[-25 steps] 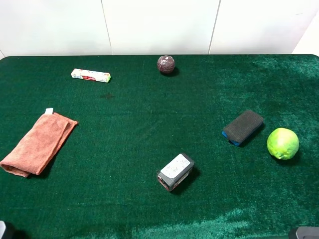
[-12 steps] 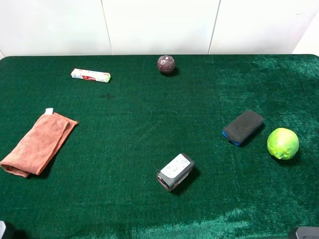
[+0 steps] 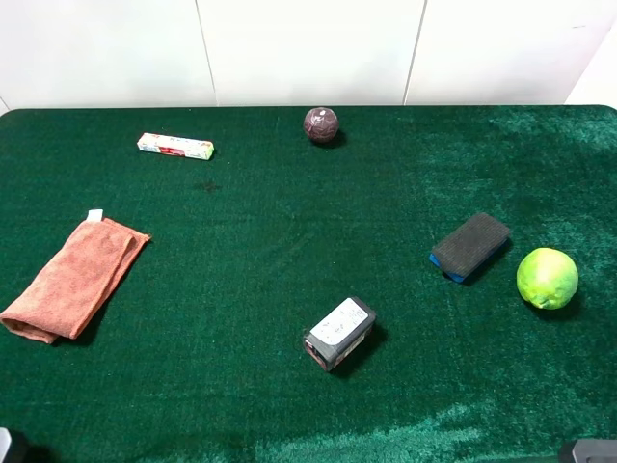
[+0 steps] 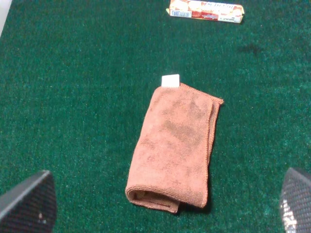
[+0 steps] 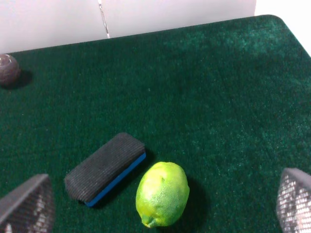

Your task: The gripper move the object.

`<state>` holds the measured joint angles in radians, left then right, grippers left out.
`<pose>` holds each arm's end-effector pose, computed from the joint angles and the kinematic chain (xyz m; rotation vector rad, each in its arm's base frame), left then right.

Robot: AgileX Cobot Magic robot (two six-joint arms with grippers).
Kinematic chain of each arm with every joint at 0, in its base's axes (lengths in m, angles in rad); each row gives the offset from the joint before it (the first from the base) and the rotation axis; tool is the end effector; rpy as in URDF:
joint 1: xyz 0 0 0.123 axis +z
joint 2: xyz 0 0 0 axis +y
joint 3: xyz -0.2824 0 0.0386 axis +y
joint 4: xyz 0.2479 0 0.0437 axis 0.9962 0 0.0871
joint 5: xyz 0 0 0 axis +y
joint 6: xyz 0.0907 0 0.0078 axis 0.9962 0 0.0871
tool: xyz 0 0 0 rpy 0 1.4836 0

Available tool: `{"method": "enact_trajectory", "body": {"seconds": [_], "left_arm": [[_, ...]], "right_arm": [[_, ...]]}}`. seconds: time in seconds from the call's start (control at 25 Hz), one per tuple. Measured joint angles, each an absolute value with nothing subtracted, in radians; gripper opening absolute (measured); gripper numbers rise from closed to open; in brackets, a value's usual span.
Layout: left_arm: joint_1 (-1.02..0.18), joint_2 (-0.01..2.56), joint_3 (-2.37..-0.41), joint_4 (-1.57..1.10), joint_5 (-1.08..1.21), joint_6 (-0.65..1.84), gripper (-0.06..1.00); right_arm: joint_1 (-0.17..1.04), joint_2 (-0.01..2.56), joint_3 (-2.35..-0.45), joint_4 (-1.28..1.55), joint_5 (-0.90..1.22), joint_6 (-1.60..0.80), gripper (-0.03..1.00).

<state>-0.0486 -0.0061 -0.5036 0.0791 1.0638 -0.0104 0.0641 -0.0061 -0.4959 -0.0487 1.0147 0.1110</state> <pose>-0.0062 0.0066 0.2781 0.0346 2.0354 0.0575 -0.0033 -0.0040 0.2799 0.0478 1.9952 0.0549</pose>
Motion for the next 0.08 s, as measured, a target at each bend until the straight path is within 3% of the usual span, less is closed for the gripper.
{"method": "enact_trajectory", "body": {"seconds": [0.08], "left_arm": [[-0.049, -0.006, -0.504, 0.079, 1.064, -0.01, 0.92]], "right_arm": [[0.064, -0.006, -0.496, -0.049, 1.015, 0.111, 0.7]]}}
